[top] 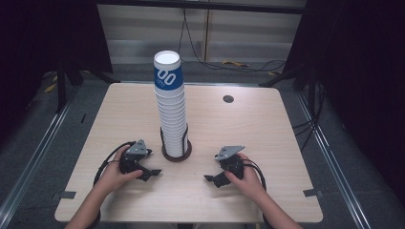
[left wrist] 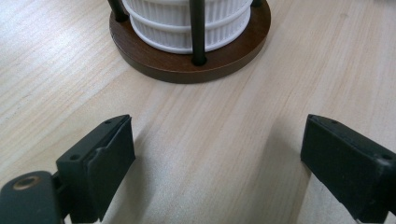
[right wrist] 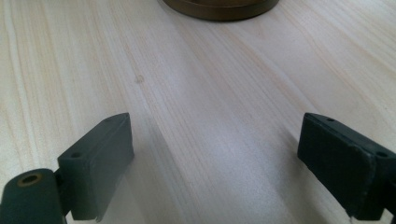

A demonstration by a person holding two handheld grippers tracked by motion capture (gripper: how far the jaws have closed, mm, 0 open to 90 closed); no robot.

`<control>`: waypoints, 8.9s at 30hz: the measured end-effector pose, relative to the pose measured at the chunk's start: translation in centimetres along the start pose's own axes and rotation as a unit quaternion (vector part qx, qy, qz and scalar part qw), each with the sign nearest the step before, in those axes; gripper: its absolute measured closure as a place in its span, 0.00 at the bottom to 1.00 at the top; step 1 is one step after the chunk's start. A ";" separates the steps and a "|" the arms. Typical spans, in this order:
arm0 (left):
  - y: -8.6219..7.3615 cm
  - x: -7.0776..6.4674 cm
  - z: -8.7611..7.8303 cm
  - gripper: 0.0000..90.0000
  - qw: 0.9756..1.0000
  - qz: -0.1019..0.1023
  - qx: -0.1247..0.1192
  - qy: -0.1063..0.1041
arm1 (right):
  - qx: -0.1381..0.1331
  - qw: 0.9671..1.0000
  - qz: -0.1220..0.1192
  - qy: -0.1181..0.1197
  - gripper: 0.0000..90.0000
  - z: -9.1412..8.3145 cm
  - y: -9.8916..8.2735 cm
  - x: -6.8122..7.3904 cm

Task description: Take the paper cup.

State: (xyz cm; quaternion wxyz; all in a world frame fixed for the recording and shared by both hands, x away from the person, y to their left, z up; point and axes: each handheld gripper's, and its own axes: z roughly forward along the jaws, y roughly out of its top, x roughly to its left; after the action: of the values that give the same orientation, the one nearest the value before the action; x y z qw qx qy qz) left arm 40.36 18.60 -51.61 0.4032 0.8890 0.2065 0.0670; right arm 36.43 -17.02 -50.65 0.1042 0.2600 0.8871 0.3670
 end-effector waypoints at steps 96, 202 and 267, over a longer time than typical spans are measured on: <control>12.3 1.1 -11.1 0.19 0.999 -0.038 0.013 0.024 | 0.036 0.997 -0.050 0.049 0.13 -11.2 24.4 -2.9; 20.9 1.7 -11.6 0.15 0.991 -0.029 -0.128 0.012 | -0.063 0.997 -0.005 0.047 0.19 -10.6 31.4 -2.5; 21.0 1.8 -11.6 0.15 0.992 -0.027 -0.122 0.009 | -0.127 0.991 0.010 0.048 0.19 -15.5 33.0 -3.3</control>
State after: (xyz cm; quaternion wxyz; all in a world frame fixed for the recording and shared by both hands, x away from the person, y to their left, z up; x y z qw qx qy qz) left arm 45.22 14.94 -28.32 0.5082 0.8267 0.2244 0.0892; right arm 46.14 -8.40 -16.38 0.0895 0.2356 0.8348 0.4895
